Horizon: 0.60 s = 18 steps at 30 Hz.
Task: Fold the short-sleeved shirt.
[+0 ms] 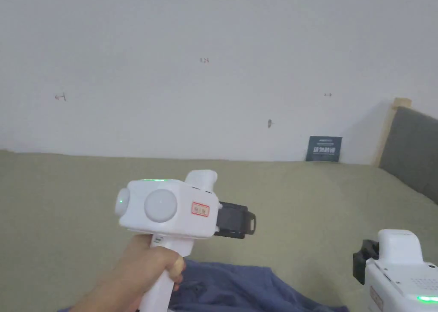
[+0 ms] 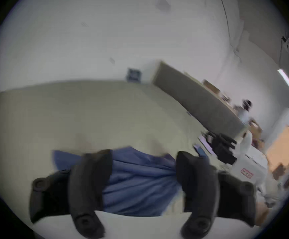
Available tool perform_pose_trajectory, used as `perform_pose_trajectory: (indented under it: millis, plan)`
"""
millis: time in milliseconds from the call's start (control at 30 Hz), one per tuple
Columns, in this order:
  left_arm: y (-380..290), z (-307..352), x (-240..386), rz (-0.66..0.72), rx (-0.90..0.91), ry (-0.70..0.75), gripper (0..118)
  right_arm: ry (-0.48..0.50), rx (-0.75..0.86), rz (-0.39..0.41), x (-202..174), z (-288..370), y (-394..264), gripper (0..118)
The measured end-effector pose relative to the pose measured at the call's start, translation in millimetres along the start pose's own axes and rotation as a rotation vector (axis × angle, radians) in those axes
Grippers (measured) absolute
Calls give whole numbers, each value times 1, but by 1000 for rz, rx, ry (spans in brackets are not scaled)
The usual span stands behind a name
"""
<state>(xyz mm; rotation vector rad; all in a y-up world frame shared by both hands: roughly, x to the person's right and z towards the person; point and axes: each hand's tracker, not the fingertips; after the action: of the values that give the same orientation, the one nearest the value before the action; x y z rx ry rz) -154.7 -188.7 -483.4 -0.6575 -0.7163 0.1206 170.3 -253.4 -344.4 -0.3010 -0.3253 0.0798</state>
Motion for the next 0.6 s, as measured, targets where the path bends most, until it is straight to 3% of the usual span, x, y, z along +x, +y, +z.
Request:
perform_pose_trajectory:
  millis: [67, 133, 233, 400, 600]
  plan:
    - [-16, 47, -25, 12, 113, 156, 19, 27, 10, 16, -13, 4, 4, 8]
    - [-37, 86, -47, 20, 184, 279, 7, 51, 8, 40, -22, 7, 4, 8]
    - [-70, 133, -75, 38, 256, 425, 0, 67, 8, 57, -30, 11, 1, 8]
    - [-101, 158, -107, 81, 167, 458, 0, 77, -2, 65, -36, 12, -1, 8]
    - [-96, 133, -147, 188, 29, 417, 0, 85, 2, 86, -42, 10, 6, 8]
